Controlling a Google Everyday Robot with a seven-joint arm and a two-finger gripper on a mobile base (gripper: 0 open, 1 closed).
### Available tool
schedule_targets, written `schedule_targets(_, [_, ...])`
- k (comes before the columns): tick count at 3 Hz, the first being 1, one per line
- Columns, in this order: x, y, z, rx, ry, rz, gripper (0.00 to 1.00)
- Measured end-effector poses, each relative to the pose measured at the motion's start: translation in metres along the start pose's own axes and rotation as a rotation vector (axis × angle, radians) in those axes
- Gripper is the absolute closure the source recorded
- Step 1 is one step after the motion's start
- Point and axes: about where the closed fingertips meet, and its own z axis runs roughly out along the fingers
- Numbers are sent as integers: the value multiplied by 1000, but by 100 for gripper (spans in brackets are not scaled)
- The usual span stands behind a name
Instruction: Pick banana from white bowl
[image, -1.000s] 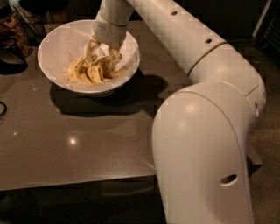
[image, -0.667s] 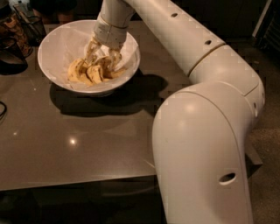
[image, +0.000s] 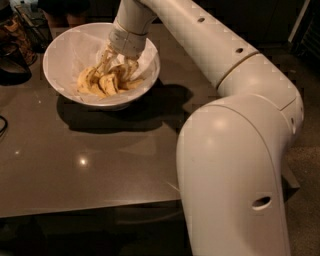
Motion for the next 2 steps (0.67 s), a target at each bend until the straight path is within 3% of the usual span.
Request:
schedule_targets(1, [-1,-1,1,1,12,0,88])
schedule_targets(2, [-7,-7,-3,-11,36,-1,100])
